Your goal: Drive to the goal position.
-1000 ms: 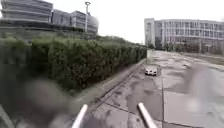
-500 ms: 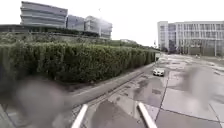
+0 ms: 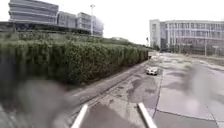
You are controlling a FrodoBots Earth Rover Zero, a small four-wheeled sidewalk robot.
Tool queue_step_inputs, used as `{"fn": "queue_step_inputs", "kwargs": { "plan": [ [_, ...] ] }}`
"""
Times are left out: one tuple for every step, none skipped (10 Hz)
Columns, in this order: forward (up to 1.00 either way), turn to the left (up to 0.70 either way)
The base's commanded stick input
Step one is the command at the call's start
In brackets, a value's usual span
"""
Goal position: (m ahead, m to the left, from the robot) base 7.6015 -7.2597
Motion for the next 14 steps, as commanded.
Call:
{"fn": "queue_step_inputs", "kwargs": {
  "plan": [
    [0.7, -0.27],
    [0.7, -0.27],
    [0.7, -0.27],
    [0.7, -0.27],
    [0.7, -0.27],
    [0.7, -0.27],
    [0.7, -0.27],
    [0.7, -0.27],
    [0.7, -0.27],
    [0.7, -0.27],
    [0.7, -0.27],
    [0.7, -0.27],
    [0.7, -0.27],
    [0.7, -0.27]
  ]
}}
